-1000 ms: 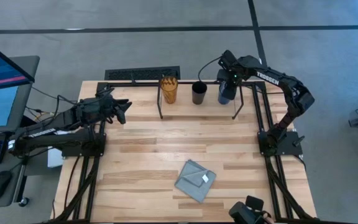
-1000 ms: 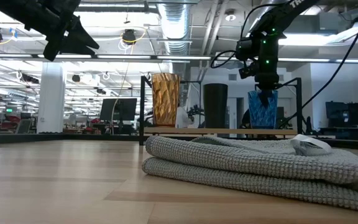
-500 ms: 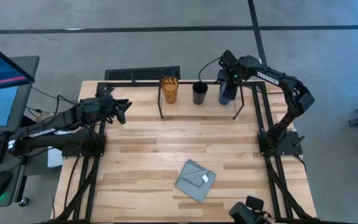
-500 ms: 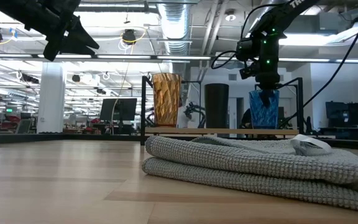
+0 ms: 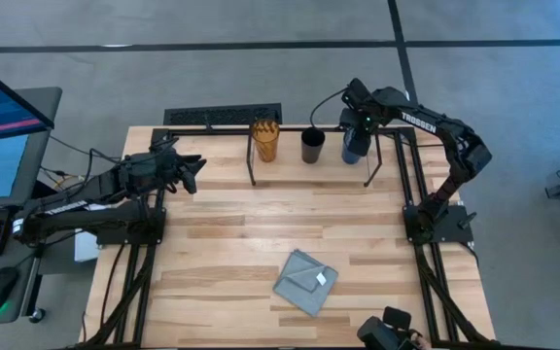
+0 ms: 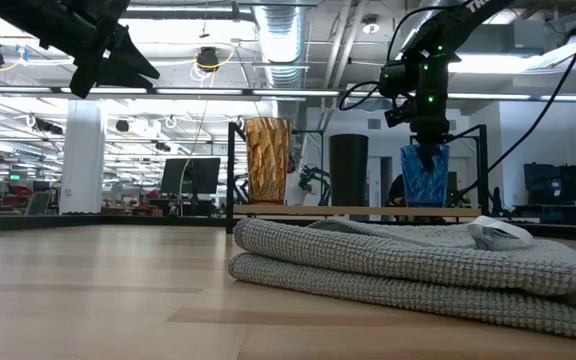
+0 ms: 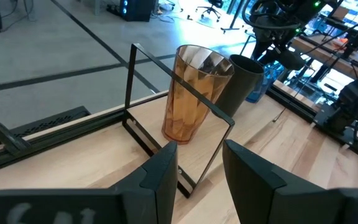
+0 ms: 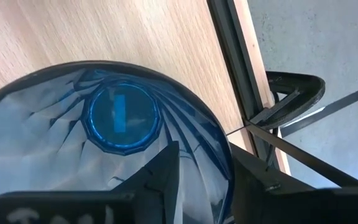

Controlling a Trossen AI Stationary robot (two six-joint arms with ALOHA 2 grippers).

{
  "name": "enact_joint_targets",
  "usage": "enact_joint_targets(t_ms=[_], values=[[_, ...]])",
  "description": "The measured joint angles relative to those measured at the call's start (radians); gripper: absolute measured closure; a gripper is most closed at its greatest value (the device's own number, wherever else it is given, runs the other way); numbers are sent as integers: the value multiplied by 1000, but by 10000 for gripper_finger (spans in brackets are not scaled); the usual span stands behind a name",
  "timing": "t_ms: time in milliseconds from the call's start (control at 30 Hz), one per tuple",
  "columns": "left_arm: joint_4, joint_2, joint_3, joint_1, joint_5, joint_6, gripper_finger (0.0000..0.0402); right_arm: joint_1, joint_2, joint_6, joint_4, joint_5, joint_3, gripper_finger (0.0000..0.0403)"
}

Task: Stack small to large cups/mugs on shelf
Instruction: Put the blue cup on the shelf

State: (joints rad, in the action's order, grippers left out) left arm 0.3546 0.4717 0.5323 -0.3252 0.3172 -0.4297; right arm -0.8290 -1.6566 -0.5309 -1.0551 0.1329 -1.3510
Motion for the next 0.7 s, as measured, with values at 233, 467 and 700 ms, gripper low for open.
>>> enact_joint_targets(t_ms=[233, 467, 700], values=[[0, 0, 0, 0, 0, 2, 283, 11, 0, 0, 2, 0, 0, 234], [15, 0, 0, 0, 0, 2, 283, 13, 0, 0, -9, 0, 0, 210], [17, 0, 0, 0, 0, 2, 283, 17, 0, 0, -9, 0, 0, 204]])
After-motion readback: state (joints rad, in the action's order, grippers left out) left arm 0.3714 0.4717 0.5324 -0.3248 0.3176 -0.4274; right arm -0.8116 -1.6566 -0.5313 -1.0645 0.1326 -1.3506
